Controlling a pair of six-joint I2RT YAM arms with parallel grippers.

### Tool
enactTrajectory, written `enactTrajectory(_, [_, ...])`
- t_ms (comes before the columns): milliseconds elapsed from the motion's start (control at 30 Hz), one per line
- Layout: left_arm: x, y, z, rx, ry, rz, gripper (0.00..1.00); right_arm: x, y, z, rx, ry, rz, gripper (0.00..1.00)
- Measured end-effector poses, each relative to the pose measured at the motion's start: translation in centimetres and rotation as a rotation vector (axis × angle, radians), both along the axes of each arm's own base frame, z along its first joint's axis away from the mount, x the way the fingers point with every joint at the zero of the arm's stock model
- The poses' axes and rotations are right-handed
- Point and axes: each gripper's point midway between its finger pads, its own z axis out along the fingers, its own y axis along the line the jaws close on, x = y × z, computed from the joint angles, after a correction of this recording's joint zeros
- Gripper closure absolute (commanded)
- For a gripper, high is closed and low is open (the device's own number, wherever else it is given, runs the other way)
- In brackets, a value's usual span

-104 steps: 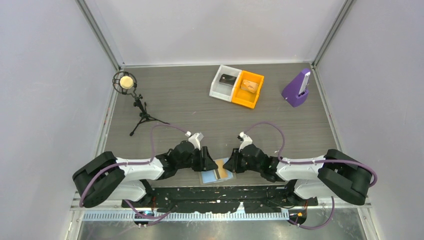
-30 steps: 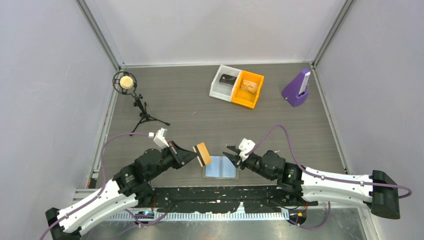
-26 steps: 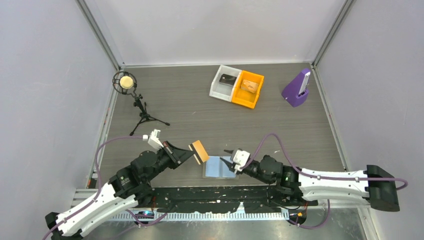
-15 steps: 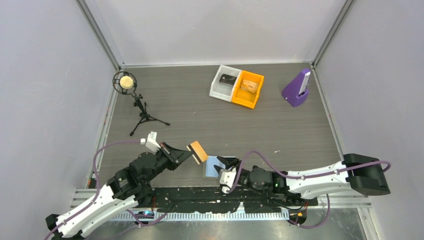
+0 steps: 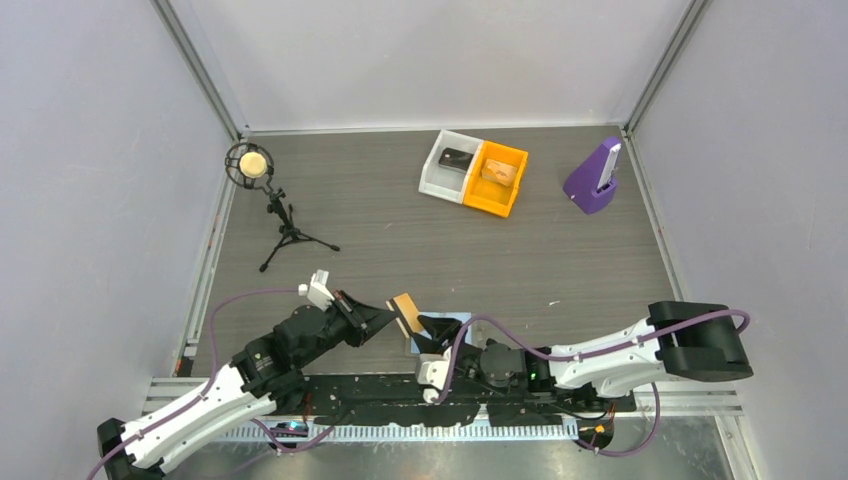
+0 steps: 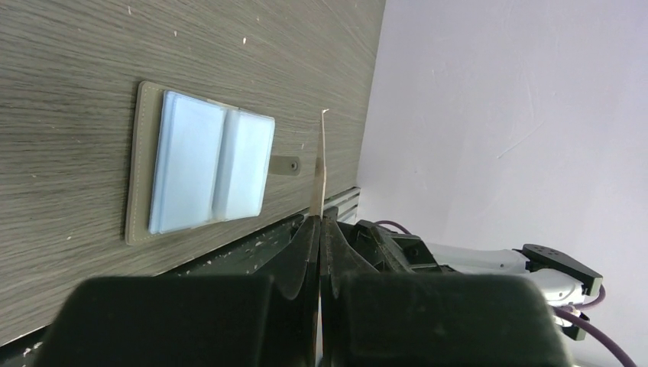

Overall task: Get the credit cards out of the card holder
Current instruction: Place the credit card in the storage box.

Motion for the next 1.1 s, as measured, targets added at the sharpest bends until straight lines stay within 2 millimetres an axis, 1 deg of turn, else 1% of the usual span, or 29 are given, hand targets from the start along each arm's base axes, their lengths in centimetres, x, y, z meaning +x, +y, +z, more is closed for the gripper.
enactTrajectory(133, [-0.02,-0.02,0.18,-0.008,-0.002,-0.001,1.0,-0.05,0.36,-0.49,-0.029,-0.027,-0.01,0.46])
enactTrajectory(267, [-0.05,0.11,0.47,-0.017,-0.01,0.002,1.0,-0.24,0.51,-0.37,-0.029,-0.037,-0.011,0.44])
enactTrajectory(300, [-0.08,0.15,0.5,-0.019,-0.011,0.002,1.0,-0.27,0.53,-0.34,-0.028,-0.037,-0.011,0.43])
enactTrajectory(333, [-0.11,0.2,0.53,-0.02,-0.011,0.002,1.0,-0.28,0.53,-0.32,-0.026,-0.037,-0.011,0.38])
enactTrajectory(400, [-0.16,0.26,0.49,-0.018,-0.011,0.002,1.0,-0.3,0.54,-0.31,-0.026,-0.036,-0.011,0.34])
enactTrajectory(633, [-0.11,0.42,0.91,-0.038,-0.01,0.015,1.0,-0.6,0.49,-0.62,-0.042,-0.035,0.0,0.33])
enactTrajectory(733, [-0.12,0.41,0.93,-0.041,-0.008,0.015,1.0,-0.61,0.46,-0.5,-0.041,-0.039,-0.001,0.36])
enactTrajectory(800, [-0.14,0.39,0.89,-0.041,-0.005,0.014,1.0,-0.53,0.38,-0.46,-0.045,-0.049,-0.007,0.4])
enactTrajectory(833, [-0.18,0.34,0.88,-0.041,-0.002,0.012,1.0,-0.46,0.35,-0.42,-0.046,-0.054,-0.011,0.45])
enactTrajectory(933, [-0.26,0.23,0.75,-0.038,0.004,0.005,1.0,-0.21,0.43,-0.43,-0.05,-0.069,-0.024,0.57])
enactTrajectory(967, [-0.33,0.17,0.71,-0.036,0.007,0.0,1.0,-0.12,0.52,-0.52,-0.054,-0.076,-0.029,0.64])
enactTrajectory(1000, [-0.35,0.13,0.68,-0.033,0.009,-0.002,1.0,-0.05,0.56,-0.59,-0.054,-0.079,-0.033,0.69])
enactTrajectory(1033, [-0.43,0.02,0.74,-0.032,0.009,-0.01,1.0,0.04,0.61,-0.64,-0.051,-0.081,-0.04,0.79])
enactTrajectory(1067, [-0.45,-0.06,0.85,-0.031,0.009,-0.015,1.0,0.11,0.67,-0.61,-0.045,-0.083,-0.045,0.84])
enactTrajectory(1100, [-0.45,-0.14,1.08,-0.032,0.006,-0.018,1.0,0.14,0.68,-0.5,-0.035,-0.081,-0.048,0.92])
